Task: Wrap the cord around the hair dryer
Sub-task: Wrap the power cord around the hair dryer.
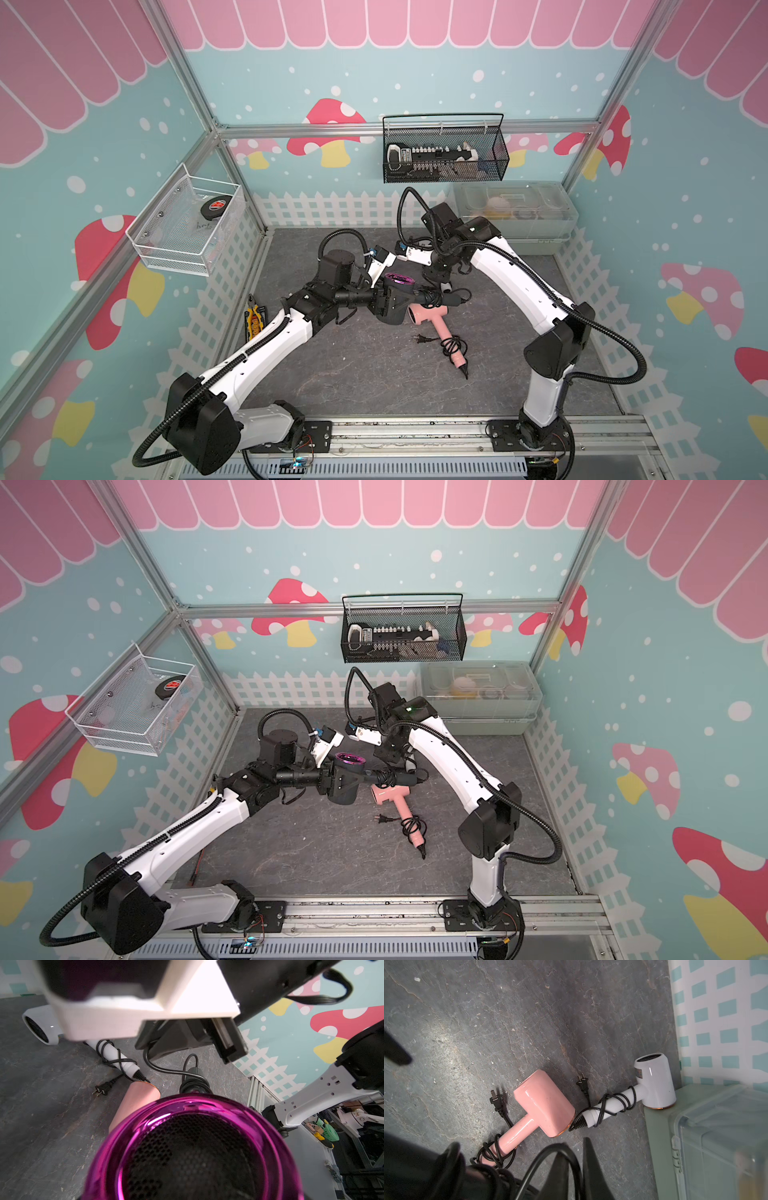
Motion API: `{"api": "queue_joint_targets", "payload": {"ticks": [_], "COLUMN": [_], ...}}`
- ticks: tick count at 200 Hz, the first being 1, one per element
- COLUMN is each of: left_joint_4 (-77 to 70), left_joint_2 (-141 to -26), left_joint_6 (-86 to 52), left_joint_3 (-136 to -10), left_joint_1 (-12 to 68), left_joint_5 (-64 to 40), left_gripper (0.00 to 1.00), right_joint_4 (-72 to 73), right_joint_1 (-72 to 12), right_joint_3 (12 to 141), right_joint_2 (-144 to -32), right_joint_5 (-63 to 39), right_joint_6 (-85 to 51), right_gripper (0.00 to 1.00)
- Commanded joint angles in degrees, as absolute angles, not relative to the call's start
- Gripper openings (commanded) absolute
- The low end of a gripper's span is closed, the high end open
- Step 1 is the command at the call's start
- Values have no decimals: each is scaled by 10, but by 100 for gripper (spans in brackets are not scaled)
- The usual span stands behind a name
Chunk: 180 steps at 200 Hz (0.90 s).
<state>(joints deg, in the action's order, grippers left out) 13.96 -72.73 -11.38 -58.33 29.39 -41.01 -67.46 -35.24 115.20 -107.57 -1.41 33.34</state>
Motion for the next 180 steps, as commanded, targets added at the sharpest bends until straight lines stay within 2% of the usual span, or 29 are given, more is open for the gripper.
{"api": "queue_joint_targets", "payload": {"ticks": [1, 16, 61, 82, 109, 180], "left_joint_4": [97, 84, 7, 5, 4, 8], "left_joint_2": [-702, -704, -707, -707, -705, -705], "left_joint_6": [-117, -127, -182, -184, -184, -180], "left_joint_3": [-586, -585, -568, -570, -569, -563], "left_joint_1": [301, 297, 279, 275, 274, 272], "left_joint_5": [-474, -480, -505, -509, -511, -506], "left_gripper": [0, 0, 0, 0, 0, 0], "right_joint_4": [-652, -652, -650, -646, -634, -627], "right_joint_1": [-352, -353, -353, -352, -352, -351], "right_joint_3": [1138, 1125, 1083, 1069, 1057, 1050], "right_joint_2": [-1079, -1077, -1064, -1059, -1047, -1040], "right_joint_5": [-50, -56, -68, -61, -54, -34], "right_joint_6": [324, 318, 306, 302, 301, 302], "right_gripper": [27, 35, 47, 60, 71, 82]}}
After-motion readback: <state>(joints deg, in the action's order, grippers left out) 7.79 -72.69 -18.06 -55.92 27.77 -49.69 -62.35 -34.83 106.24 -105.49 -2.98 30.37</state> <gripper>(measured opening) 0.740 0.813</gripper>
